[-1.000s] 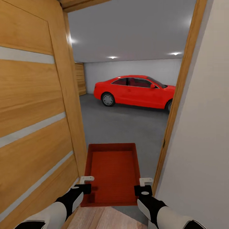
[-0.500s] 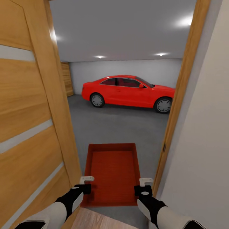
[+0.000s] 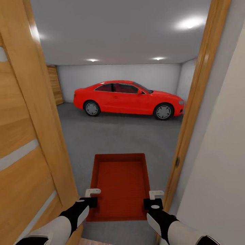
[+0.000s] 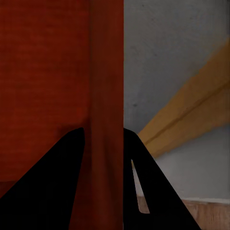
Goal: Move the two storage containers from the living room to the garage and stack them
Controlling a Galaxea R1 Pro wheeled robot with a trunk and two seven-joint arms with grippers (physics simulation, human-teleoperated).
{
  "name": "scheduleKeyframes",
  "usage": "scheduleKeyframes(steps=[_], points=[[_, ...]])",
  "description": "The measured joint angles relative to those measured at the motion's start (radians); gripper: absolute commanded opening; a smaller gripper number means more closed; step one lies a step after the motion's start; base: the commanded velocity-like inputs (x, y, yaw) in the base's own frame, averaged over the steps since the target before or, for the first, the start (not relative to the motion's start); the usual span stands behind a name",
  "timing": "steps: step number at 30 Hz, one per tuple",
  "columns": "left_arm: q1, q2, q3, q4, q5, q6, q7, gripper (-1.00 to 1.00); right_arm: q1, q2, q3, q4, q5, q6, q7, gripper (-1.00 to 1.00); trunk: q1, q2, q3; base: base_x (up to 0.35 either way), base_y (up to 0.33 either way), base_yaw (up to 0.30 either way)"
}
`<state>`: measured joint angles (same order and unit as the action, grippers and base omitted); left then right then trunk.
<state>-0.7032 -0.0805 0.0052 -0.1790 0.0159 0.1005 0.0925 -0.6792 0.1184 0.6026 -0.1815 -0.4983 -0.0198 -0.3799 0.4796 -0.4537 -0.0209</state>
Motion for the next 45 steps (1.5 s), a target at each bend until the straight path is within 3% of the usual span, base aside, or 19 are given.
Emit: scheduleKeyframes(steps=[20, 45], points=[[0.000, 0.000, 0.000, 0.000, 0.000, 0.000, 0.000, -1.00, 0.000, 0.000, 0.000, 0.000, 0.000, 0.000, 0.000, -1.00, 0.000, 0.000, 0.000, 0.243, 0.214, -0.235], [0.000, -0.001, -0.002, -0.001, 0.002, 0.000, 0.002, -1.00, 0.000, -0.001, 0.001, -0.001, 0.000, 0.000, 0.001, -1.00, 0.000, 0.000, 0.000, 0.039, 0.034, -0.011]])
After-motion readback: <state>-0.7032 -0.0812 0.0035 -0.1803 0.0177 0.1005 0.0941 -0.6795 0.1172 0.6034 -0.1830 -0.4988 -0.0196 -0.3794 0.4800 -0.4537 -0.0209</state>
